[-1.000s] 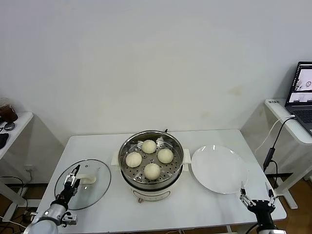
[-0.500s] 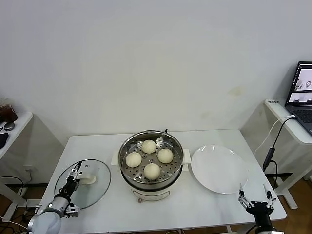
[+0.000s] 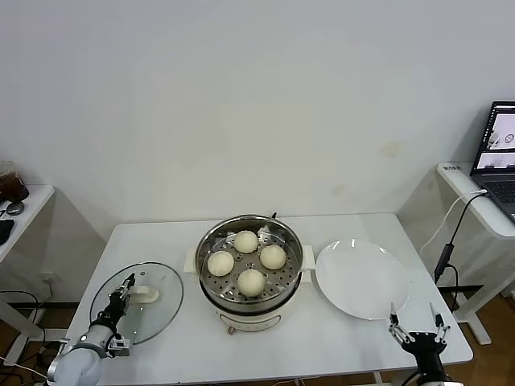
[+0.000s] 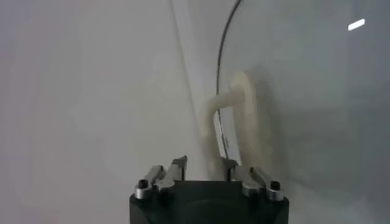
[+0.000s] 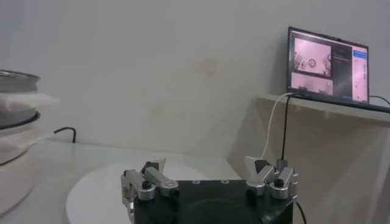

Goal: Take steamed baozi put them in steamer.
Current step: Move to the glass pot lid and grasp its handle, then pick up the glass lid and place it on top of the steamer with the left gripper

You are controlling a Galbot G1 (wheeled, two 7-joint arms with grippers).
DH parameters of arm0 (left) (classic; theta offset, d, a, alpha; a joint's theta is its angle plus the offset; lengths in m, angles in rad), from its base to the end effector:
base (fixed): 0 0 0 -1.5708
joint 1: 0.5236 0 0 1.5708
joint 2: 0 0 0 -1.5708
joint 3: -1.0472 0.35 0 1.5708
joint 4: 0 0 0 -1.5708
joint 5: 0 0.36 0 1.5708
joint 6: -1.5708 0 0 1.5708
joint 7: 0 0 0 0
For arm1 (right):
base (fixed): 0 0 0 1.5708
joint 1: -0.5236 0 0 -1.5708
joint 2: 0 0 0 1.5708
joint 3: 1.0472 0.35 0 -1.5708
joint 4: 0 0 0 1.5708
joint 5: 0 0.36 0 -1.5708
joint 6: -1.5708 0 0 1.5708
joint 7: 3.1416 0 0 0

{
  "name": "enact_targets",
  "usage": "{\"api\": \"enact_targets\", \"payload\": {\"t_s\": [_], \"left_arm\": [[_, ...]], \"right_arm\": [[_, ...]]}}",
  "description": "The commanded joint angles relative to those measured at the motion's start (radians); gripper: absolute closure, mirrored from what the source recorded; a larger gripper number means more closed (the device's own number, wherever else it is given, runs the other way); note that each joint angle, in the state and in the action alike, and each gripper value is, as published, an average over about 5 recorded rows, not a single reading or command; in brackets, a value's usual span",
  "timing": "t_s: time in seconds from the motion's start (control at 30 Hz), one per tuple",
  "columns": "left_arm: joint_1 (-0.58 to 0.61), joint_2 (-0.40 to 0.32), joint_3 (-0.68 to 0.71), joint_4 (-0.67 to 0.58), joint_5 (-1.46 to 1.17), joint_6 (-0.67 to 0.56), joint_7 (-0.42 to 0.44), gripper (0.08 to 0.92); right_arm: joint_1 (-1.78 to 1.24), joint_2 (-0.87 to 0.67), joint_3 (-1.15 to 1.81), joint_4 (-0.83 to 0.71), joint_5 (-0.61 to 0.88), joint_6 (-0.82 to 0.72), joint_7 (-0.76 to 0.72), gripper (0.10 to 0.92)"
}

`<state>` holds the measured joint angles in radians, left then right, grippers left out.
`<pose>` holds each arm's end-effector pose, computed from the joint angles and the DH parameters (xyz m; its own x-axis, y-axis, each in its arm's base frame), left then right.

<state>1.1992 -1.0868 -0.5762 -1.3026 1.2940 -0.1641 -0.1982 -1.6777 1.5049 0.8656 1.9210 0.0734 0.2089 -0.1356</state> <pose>0.2842 0.2234 -0.4338 -0.9793 0.0277 0.2007 0.1929 -0.1762 0.9653 0.1285 -0.1281 -0.3643 -0.9900 0.1323 0.0488 0.1220 0.9773 -0.1731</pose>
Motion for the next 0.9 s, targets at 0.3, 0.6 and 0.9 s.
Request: {"api": "enact_targets", "payload": {"t_s": [0.3,0.6,0.9], "left_arm": [[0.213,0.09,-0.012,-0.373,-0.309,0.162,-0.014,0.82],[0.349,0.154,-0.08,-0.737,-0.368,0.43,0.111,0.823],[0.199,0.28,0.035,-0.944,-0.489,0.651,0.322,0.823]], "right_arm": [[-0.01,-0.011,-0.025,-0.005,-0.06,0.057,-0.006,0.203],[-0.019,-0.021,-0.044,-0.005,-0.086,0.074,-0.015,0.203],[-0.025,-0.02,-0.059,-0.015,-0.116,0.09,-0.011,0.203]]}}
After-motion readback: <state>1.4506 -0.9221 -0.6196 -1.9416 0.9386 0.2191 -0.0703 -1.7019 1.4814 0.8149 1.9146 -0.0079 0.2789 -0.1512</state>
